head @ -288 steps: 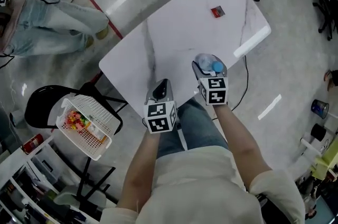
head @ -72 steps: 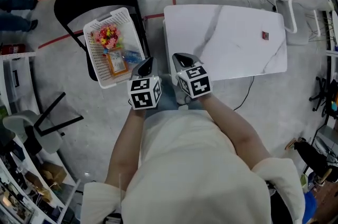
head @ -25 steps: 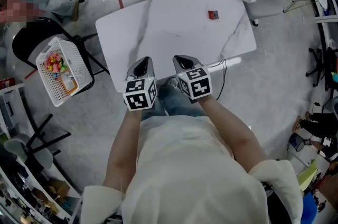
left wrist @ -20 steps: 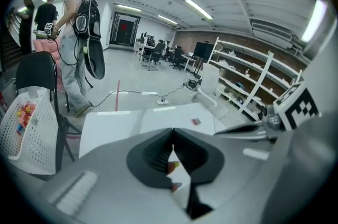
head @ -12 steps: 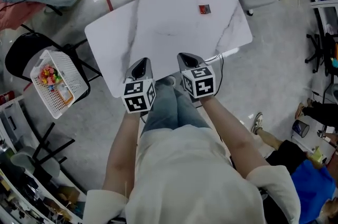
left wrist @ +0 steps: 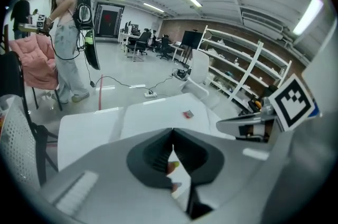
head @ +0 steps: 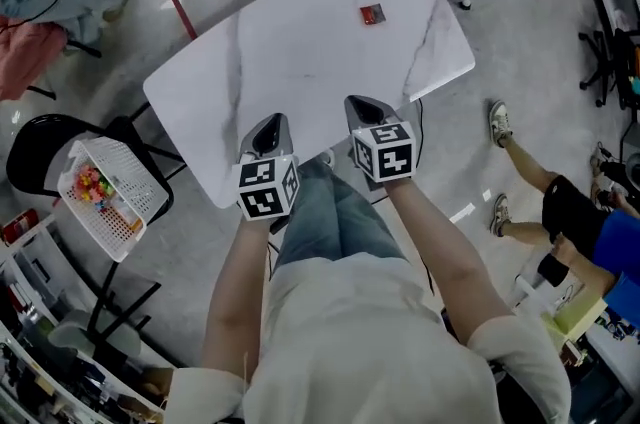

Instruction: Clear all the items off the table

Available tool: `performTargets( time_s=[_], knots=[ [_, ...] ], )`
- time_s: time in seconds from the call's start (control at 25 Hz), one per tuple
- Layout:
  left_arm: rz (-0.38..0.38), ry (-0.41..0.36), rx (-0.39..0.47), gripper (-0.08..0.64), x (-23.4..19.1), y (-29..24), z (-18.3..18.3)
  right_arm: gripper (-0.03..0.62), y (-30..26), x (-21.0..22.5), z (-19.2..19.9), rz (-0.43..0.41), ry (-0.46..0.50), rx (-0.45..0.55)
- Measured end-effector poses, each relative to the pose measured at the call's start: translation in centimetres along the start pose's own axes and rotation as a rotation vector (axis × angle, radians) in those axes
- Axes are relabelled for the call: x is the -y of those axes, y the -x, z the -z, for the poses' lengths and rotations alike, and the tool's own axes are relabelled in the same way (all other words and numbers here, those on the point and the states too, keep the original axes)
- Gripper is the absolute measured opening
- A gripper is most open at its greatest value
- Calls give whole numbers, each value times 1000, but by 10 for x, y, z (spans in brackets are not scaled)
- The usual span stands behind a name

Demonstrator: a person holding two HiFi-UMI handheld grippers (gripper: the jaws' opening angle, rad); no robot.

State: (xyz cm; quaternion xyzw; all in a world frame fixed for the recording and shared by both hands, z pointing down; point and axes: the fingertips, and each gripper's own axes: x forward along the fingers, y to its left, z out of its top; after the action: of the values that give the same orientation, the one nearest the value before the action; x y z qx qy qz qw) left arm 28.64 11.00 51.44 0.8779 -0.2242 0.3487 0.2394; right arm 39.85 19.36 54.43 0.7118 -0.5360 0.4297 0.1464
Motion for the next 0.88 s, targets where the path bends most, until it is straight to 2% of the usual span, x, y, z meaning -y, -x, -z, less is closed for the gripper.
performTargets(
  time_s=[0.4,0.88],
  knots=[
    [61,-18,-54,9,7,-59,-18,-2,-38,42,-19,49,-32,-19],
    [99,-27,-121,9,4,-112,-16,-2,-83,98,-26,125,-79,-61]
  ],
)
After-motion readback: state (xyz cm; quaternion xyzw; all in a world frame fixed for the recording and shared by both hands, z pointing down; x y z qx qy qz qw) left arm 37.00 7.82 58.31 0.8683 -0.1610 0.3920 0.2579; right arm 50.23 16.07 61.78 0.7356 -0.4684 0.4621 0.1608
